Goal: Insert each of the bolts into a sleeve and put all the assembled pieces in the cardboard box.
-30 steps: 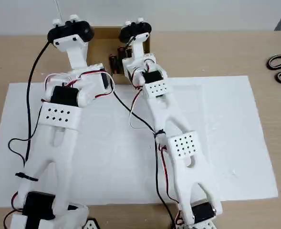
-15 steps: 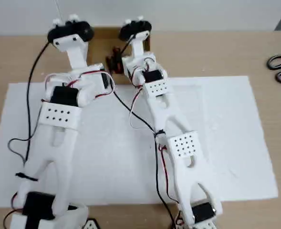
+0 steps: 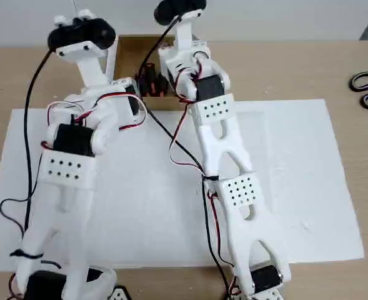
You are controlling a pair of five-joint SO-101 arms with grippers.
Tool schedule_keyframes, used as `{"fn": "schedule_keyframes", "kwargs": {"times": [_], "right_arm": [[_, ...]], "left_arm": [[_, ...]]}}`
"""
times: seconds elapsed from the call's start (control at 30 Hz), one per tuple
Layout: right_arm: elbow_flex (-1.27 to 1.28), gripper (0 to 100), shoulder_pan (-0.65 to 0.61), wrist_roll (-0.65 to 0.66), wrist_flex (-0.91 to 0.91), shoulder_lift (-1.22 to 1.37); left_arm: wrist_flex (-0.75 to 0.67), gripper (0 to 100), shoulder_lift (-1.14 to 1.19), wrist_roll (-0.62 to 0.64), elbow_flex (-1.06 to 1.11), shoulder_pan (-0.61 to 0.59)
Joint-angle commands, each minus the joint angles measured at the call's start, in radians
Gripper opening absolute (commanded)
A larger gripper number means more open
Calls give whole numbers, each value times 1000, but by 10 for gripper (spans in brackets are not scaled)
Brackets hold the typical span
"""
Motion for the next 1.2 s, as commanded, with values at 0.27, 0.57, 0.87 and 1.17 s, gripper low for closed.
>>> {"fn": "schedule_keyframes", "kwargs": {"times": [0.27, 0.57, 0.87, 1.17], "right_arm": [[-49, 11, -18, -12, 226, -209], [-49, 4, -22, -87, 466, -352], [-49, 4, -36, -137, 665, -481], [-48, 3, -30, -104, 668, -673]], "left_arm": [[127, 6, -186, 6, -50, 3], [236, 6, -315, 5, -48, 3], [334, 6, -445, 5, -4, -2], [341, 6, -646, 6, 168, -5]]}}
